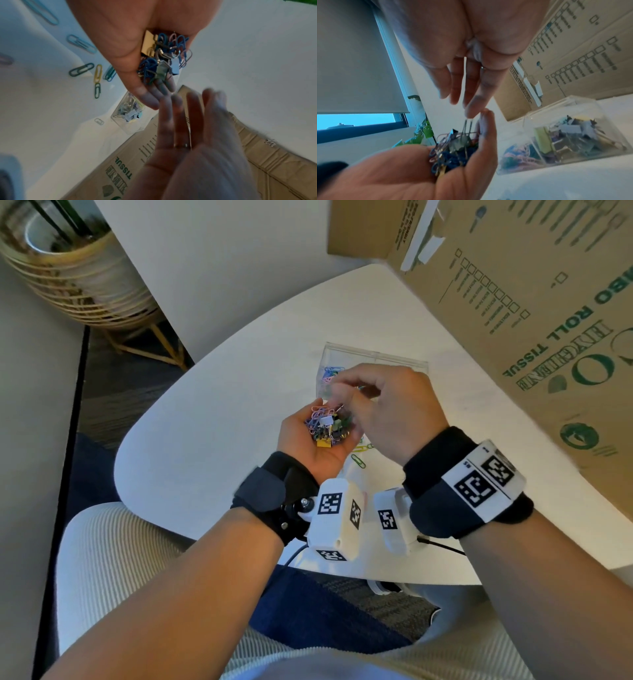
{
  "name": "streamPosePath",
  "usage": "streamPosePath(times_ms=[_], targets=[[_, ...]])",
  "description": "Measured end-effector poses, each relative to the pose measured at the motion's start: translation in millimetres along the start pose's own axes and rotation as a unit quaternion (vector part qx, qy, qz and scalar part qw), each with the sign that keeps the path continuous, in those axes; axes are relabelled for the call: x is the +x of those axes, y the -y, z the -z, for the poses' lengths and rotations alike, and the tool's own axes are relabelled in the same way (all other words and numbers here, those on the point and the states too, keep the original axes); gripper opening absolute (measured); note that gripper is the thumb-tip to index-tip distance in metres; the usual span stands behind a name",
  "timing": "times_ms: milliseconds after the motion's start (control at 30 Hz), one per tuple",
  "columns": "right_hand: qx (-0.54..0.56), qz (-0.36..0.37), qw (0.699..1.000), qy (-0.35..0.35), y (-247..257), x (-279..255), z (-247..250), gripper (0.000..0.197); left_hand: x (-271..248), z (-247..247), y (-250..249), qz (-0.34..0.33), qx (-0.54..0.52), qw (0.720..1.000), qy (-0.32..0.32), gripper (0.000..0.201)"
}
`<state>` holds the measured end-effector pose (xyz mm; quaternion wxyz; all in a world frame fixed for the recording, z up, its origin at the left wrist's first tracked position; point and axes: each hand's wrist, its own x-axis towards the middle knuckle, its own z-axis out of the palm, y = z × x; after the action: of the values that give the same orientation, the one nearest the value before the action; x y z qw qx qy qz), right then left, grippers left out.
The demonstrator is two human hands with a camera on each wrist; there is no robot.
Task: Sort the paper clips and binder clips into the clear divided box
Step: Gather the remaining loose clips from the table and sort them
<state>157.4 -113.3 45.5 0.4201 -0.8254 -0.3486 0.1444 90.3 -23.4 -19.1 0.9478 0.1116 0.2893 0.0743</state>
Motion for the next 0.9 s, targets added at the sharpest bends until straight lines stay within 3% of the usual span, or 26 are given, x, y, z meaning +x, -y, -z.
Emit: streamPosePath(times_ms=[167,400,500,600,700,800,900], targets=[[-0.01,0.005,1.0,-0.006,0,1,8,0.008,2,-5,-6,-0.024,-0.008,1.0,0.001,0.035],[-0.147,0.03,0.984,0.1,-5,-4,-7,0.025,-5,-1,2,0.0,-0.027,0.999,-0.034,0.036],[-0.183,0.032,0.977,0.102,-8,-4,-11,0.016,-6,-3,4,0.003,-0.013,1.0,-0.025,0.035],[-0.128,0.012,0.989,0.08,-10,-4,-8,0.007,-5,-6,0,0.004,-0.014,1.0,-0.017,0.038],[0.036,-0.033,0.997,0.051,-9,-7,-4,0.006,-2,-5,-4,-0.002,-0.002,1.0,-0.018,0.047],[0.2,-0.084,0.976,0.003,-13,-11,5,0.007,1,0,-1,-0.008,-0.013,0.999,-0.035,0.041],[0.226,-0.12,0.962,-0.091,-30,-8,13,0.01,2,5,4,-0.002,-0.027,0.998,-0.062,0.036]])
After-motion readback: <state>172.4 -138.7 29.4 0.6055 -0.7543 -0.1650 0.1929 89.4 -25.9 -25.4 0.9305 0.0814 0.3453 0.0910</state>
